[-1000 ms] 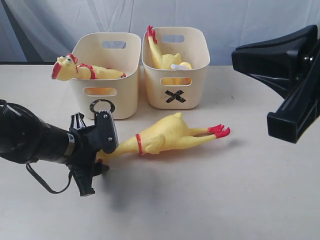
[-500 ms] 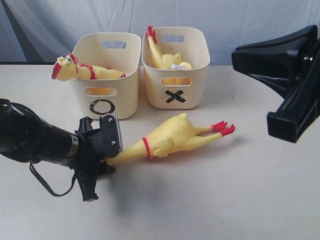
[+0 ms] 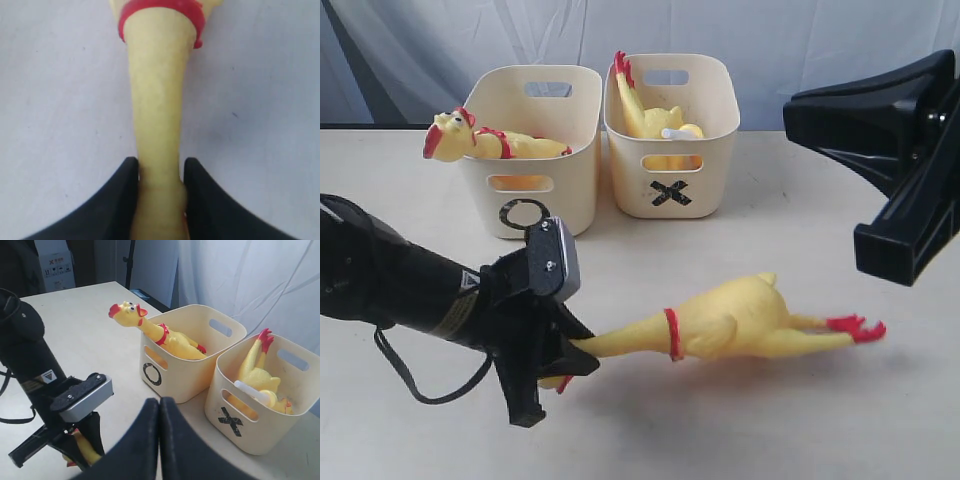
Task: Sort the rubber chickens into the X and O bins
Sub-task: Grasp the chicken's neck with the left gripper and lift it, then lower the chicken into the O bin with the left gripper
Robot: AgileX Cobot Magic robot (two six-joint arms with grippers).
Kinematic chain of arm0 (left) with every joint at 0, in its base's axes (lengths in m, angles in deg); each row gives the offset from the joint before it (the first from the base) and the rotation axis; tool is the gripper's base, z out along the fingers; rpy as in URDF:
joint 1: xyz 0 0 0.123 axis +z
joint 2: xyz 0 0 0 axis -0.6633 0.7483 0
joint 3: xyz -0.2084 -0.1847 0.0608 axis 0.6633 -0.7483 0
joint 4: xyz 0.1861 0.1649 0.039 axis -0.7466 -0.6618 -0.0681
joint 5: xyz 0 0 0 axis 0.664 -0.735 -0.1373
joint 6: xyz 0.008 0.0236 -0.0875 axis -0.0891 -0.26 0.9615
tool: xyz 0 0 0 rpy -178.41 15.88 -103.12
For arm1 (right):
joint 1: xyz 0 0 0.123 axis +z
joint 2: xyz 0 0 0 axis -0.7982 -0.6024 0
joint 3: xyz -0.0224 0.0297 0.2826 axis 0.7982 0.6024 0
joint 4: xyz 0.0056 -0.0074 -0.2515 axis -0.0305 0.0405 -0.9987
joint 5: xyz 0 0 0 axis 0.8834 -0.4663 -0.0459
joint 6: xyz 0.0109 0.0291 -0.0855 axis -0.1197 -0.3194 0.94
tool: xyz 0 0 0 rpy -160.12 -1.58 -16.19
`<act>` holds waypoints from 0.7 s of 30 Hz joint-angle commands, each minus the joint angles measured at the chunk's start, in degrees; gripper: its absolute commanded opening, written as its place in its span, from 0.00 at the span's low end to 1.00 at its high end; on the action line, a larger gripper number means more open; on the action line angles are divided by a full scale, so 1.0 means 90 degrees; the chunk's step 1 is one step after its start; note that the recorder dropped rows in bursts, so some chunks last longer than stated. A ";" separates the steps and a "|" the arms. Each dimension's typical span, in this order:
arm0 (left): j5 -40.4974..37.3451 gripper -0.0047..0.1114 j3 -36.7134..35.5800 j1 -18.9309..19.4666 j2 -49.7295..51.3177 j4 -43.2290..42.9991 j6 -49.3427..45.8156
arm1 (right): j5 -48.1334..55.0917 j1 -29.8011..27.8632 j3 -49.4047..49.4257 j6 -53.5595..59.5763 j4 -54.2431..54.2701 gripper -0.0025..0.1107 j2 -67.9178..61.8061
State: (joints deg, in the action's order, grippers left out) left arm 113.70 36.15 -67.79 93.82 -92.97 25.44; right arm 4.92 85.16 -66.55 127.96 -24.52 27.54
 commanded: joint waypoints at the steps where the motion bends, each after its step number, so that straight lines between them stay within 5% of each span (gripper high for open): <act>1: 0.0137 0.04 -0.0007 -0.0025 -0.0398 0.0218 0.1200 | 0.0028 -0.0022 0.0024 0.0010 0.0025 0.02 0.0027; 9: 0.0303 0.04 -0.0007 -0.0025 -0.1291 0.0756 0.2623 | 0.0028 -0.0022 0.0024 -0.0004 0.0026 0.02 0.0027; 21: -0.1336 0.04 0.0352 -0.0013 -0.2848 0.1139 0.5097 | 0.0041 -0.0022 0.0024 -0.0004 0.0026 0.02 0.0027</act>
State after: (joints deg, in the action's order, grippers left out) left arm 106.29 37.25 -67.79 71.41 -84.81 65.01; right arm 5.15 85.16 -66.55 127.96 -24.52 27.54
